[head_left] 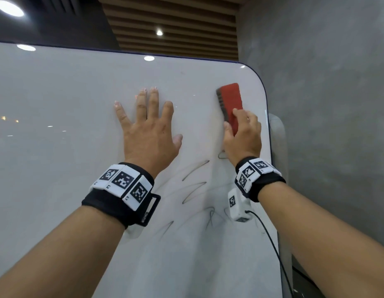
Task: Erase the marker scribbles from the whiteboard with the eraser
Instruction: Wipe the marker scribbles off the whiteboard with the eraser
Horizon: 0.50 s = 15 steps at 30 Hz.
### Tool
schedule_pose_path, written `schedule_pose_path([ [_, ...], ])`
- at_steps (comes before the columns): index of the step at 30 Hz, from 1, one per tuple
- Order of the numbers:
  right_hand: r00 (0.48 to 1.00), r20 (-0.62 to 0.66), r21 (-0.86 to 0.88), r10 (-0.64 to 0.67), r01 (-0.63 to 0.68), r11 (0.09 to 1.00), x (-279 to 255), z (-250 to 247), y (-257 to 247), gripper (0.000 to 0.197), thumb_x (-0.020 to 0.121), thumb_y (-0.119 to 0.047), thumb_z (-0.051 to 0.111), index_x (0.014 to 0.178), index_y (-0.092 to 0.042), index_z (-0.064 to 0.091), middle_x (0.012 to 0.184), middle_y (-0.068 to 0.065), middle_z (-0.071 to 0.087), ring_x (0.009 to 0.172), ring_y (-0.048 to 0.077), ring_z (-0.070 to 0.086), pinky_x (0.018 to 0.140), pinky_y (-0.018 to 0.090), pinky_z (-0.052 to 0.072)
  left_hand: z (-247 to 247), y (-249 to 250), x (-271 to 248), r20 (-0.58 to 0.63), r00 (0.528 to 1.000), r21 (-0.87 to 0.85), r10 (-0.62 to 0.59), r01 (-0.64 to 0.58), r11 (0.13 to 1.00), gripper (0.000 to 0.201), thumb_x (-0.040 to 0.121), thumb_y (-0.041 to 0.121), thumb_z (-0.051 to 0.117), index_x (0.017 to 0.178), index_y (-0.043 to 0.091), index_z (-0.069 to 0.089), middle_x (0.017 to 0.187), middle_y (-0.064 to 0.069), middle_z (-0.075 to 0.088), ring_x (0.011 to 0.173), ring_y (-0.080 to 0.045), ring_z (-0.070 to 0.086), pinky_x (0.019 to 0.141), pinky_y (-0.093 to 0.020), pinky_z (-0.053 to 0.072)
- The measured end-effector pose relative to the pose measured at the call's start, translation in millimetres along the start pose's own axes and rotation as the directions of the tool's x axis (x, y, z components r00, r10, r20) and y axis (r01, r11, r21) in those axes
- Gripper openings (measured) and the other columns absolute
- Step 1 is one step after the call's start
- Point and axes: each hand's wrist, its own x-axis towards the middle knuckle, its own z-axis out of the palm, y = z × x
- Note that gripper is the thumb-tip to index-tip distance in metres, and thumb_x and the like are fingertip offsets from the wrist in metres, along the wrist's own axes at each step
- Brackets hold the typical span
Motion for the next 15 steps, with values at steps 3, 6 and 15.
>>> schedule_pose_path([
  [3,0.999,0.027,-0.043,-0.042,0.043,0.998,-8,-1,-11,0.036,0.091,-0.022,0.063,0.126,-0.015,0.058,0.132,0.015,0.052,0.116,0.035,0.05,0.089,0.047,0.052,1,2,0,-0.003,1.0,-0.006,-0.004,0.004,1.0,0.071,0.088,0.056,0.053,0.143,0.02,0.026,0.163,-0.013,0.008,0.151,-0.033,0.003,0.113,-0.072,0.006],
  [6,0.957,0.091,-0.036,-0.274,0.278,0.96,-22,-1,-11,0.041,0.087,-0.018,0.067,0.127,-0.014,0.06,0.132,0.015,0.053,0.115,0.034,0.052,0.085,0.042,0.052,2,4,0,-0.018,1.0,-0.015,-0.013,0.013,1.0,0.071,0.087,0.055,0.054,0.143,0.019,0.029,0.162,-0.014,0.011,0.151,-0.034,0.005,0.112,-0.073,0.006],
  [15,1.0,-0.002,-0.02,0.004,-0.004,1.0,-9,3,-5,0.038,0.091,-0.022,0.062,0.128,-0.016,0.058,0.132,0.015,0.05,0.114,0.036,0.049,0.088,0.048,0.052,2,3,-1,-0.007,1.0,-0.019,-0.015,0.015,1.0,0.069,0.089,0.055,0.051,0.144,0.021,0.027,0.163,-0.013,0.008,0.151,-0.033,0.001,0.113,-0.072,0.004],
])
